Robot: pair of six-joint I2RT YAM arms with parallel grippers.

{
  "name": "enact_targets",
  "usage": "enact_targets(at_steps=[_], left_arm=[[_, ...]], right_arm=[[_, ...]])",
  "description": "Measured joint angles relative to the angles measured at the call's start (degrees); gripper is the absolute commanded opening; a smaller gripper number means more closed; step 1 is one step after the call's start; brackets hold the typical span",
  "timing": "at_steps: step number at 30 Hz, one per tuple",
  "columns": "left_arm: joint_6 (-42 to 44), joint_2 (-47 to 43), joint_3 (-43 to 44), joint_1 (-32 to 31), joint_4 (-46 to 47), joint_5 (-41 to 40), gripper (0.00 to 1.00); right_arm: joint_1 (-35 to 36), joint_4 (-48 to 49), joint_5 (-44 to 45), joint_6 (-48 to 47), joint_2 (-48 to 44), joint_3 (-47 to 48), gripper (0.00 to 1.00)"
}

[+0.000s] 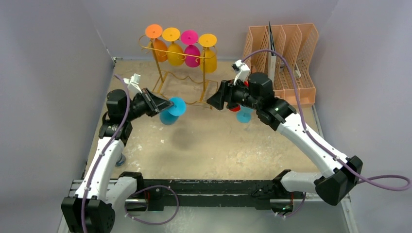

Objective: Take the wine glass off the wine glass rack
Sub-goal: Place the wine glass at the center of the board.

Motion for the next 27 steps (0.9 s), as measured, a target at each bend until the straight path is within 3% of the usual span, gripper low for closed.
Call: enact_targets(at_steps=[12,27], left_arm=[[0.46,0.63,-2.71,-3.65,9.16,12.13,0.00],[0.33,0.94,-4.17,-4.90,13.60,14.86,0.00]], right_arm=[[0.24,10.43,-19.02,14.97,12.33,0.22,0.58],[2.23,14.19,-26.75,19.65,14.91,2.43,0.40]])
